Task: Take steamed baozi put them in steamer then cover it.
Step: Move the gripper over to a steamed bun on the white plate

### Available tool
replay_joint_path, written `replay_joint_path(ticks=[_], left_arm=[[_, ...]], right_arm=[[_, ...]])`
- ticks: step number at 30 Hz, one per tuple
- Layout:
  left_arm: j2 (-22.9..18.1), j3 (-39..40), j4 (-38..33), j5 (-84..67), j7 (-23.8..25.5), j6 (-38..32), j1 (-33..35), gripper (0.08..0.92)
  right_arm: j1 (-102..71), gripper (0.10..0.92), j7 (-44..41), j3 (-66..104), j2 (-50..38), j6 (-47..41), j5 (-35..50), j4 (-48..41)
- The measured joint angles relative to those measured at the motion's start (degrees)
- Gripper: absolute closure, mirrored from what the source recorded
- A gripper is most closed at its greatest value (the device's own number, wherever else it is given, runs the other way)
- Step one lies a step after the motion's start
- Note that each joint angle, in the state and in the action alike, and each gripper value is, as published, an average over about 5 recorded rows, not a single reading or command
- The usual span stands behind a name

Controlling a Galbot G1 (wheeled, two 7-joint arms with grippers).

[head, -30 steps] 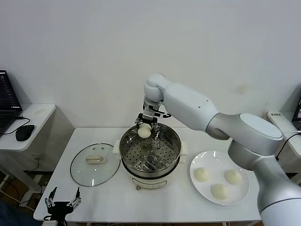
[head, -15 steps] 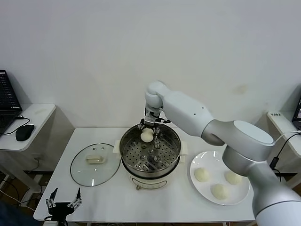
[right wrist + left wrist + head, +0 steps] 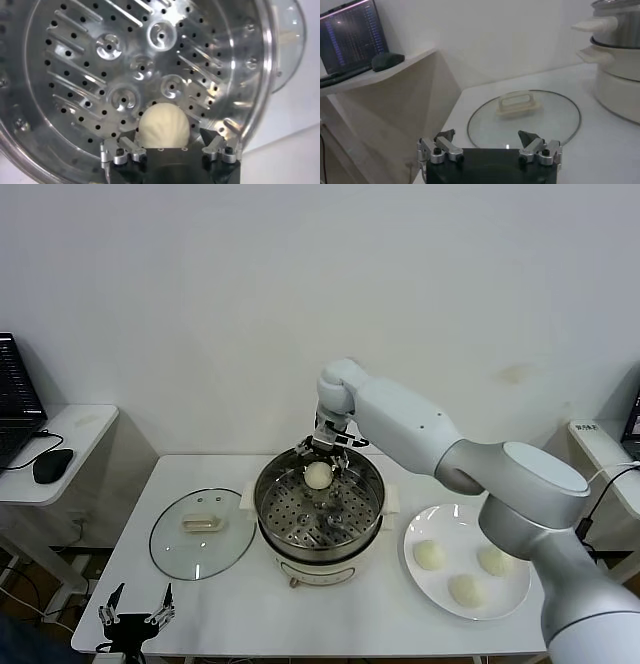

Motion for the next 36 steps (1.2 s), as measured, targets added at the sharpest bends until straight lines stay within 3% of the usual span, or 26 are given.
replay_joint_path(ticks=[16, 24, 36], left_arm=[[0.7, 0.1, -1.6, 0.4, 1.3, 1.8, 0.2, 0.177], [1.0, 0.8, -2.6, 0.5, 1.5, 2.5, 0.7, 0.177], [0.8, 0.8, -3.7, 0.6, 1.3, 3.3, 1.4, 0.177]], right_arm=[[10.6, 0.203, -3.8, -3.3, -17.0, -34.1, 23.7, 14.6], [12.9, 0.203, -5.0, -4.5, -26.3, -48.2, 26.6, 20.8], [9.8, 0.203, -4.6, -4.8, -37.9, -57.1, 24.6, 28.9]])
